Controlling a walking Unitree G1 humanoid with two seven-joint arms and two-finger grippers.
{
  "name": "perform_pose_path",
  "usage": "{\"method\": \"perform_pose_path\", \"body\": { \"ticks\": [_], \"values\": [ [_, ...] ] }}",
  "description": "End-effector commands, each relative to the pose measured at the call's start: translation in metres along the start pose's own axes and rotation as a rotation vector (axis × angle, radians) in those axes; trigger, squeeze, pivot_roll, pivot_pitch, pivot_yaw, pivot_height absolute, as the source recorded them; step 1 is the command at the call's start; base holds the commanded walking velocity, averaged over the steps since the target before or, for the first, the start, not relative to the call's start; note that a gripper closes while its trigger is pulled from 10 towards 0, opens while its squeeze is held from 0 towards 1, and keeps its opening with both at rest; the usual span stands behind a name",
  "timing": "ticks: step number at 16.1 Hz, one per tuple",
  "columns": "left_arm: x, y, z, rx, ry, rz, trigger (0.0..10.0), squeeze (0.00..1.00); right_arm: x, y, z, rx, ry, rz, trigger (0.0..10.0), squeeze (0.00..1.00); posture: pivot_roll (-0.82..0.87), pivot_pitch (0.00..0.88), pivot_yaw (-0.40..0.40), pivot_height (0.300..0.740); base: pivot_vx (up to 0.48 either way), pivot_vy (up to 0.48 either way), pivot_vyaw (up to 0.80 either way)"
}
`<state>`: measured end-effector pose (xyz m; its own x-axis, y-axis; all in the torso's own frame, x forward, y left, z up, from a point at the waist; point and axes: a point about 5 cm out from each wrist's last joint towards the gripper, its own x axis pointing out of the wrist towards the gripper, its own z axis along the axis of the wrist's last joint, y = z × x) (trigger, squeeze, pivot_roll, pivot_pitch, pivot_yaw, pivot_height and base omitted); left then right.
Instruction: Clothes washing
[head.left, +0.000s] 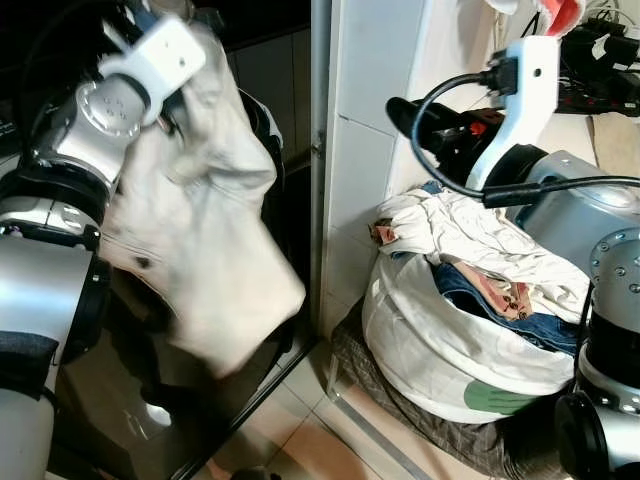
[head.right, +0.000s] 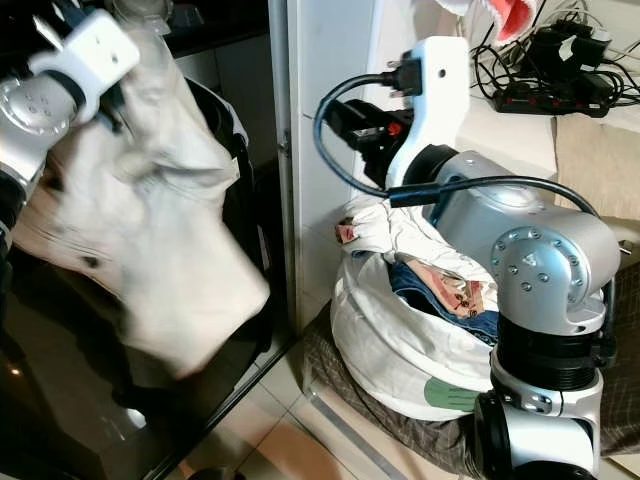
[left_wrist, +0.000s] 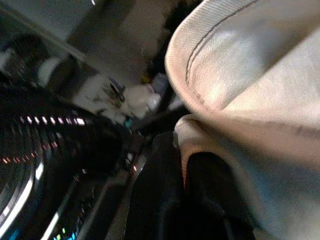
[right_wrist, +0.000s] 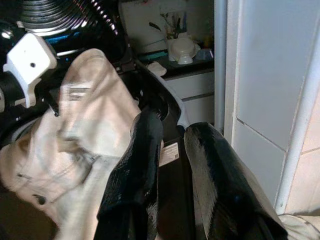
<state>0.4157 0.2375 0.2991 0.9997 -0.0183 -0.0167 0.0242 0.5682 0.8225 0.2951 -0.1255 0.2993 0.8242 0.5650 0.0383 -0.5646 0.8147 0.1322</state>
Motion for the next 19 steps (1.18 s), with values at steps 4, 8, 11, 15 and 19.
{"method": "perform_pose_path", "body": {
  "ticks": [4,8,11,15,19],
  "values": [
    [-0.004,0.009,0.004,-0.245,-0.073,-0.128,0.0,0.00,0.000,0.006,-0.008,-0.045,0.052,0.030,10.0,0.00,-0.04,0.000,0.026,0.740,0.000,0.000,0.00],
    [-0.036,-0.033,0.041,-0.347,-0.275,-0.905,0.0,0.00,-0.001,0.002,-0.003,-0.041,0.028,0.037,10.0,0.00,-0.02,0.000,0.022,0.740,0.000,0.000,0.00],
    [-0.046,-0.034,0.042,-0.315,-0.283,-0.999,0.0,0.00,-0.002,0.001,-0.001,-0.041,0.019,0.042,10.0,0.00,-0.02,0.000,0.022,0.740,0.000,0.000,0.00],
    [-0.022,0.067,0.047,-0.117,-0.120,-0.171,0.0,0.00,-0.001,0.002,-0.002,-0.050,0.016,0.052,10.0,0.00,-0.02,0.000,0.018,0.740,0.000,0.000,0.00],
    [-0.074,0.185,0.105,0.388,-0.177,0.675,0.0,0.00,-0.003,-0.001,0.000,-0.051,0.003,0.026,10.0,0.00,-0.03,0.000,0.038,0.740,0.000,0.000,0.00]
  ]
}}
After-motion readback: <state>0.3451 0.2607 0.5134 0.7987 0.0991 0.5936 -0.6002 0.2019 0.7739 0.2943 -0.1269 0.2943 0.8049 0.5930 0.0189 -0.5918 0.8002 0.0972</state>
